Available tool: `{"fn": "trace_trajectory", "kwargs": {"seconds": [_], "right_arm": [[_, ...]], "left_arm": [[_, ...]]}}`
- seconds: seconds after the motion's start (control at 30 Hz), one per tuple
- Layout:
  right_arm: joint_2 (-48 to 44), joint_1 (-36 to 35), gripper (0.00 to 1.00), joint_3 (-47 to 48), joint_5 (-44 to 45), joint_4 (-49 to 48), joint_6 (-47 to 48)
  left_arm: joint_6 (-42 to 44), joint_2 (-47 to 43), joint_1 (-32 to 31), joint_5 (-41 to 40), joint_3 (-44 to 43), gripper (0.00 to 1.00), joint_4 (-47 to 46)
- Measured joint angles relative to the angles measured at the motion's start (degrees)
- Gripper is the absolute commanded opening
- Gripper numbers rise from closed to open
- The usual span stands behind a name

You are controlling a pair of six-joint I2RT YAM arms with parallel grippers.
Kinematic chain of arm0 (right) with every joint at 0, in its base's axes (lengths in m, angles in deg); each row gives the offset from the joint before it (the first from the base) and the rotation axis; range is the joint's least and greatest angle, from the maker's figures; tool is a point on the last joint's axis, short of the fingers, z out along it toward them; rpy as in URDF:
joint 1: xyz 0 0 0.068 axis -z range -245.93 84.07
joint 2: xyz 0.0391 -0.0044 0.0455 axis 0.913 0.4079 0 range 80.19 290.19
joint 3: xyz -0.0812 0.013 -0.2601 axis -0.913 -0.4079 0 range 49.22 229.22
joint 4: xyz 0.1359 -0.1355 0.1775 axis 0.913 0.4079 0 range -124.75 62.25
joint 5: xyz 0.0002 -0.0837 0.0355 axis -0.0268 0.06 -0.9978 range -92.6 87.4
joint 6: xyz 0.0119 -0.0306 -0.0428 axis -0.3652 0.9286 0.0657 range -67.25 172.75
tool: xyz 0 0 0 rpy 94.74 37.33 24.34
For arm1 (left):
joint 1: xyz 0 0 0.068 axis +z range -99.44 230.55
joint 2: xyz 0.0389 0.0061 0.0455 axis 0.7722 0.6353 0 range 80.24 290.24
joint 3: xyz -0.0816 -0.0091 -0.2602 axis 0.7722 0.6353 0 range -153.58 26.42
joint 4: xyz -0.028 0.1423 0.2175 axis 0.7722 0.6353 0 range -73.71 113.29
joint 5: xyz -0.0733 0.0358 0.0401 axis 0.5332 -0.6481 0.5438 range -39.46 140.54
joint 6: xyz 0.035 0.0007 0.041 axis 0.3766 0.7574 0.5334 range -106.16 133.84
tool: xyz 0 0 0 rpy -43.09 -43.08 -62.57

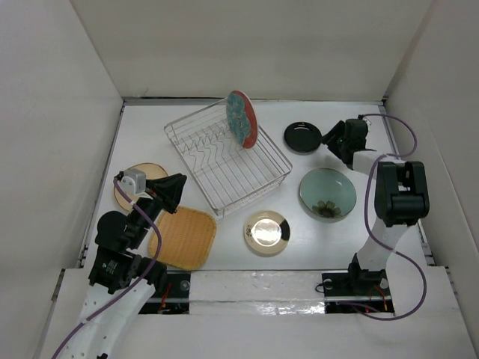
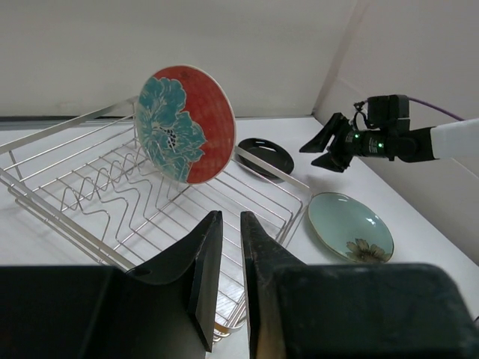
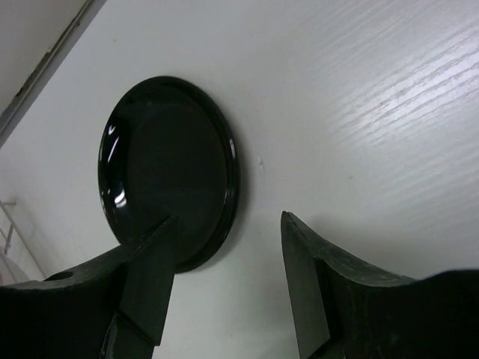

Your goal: Load the plates into the dish rack

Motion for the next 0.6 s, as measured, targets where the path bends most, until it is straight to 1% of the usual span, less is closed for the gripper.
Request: {"fn": "trace_trajectory", "kwargs": {"seconds": [0.1,0.2,0.23,0.3,0.33,0.47,0.5,0.53,0.6], "right_arm": [[5.7,2.1,0.59,4.5,-3.8,-0.5,-2.7],[10.3,2.7,0.49,8.4,-7.3,-1.0,-5.1],[11.7,2.7,0.44,9.7,-8.6,-1.1,-6.3],[14.0,2.7,0.43,11.1,-10.9,-2.0,-8.1],[15.1,2.7,0.38,11.7,-12.0,-2.5,-9.1],[18.4,3.0,0.34,13.0,-16.0,-4.3,-12.9],[18.8,3.1,0.34,13.1,-16.7,-4.9,-13.8],[18.9,3.1,0.42,13.1,-17.0,-5.2,-14.2],[18.9,3.2,0.51,13.2,-17.5,-5.5,-14.8]], "left_arm": [[0.0,0.0,0.0,0.0,0.0,0.16,0.0],[0.0,0.1,0.0,0.0,0.0,0.16,0.0],[0.0,0.2,0.0,0.0,0.0,0.16,0.0],[0.0,0.3,0.0,-0.2,0.0,0.17,0.0],[0.0,0.3,0.0,-0.2,0.0,0.16,0.0],[0.0,0.5,0.0,-0.3,0.0,0.17,0.0],[0.0,0.6,0.0,-0.3,0.0,0.17,0.0],[0.0,0.7,0.0,-0.4,0.0,0.17,0.0],[0.0,0.9,0.0,-0.4,0.0,0.17,0.0]]}}
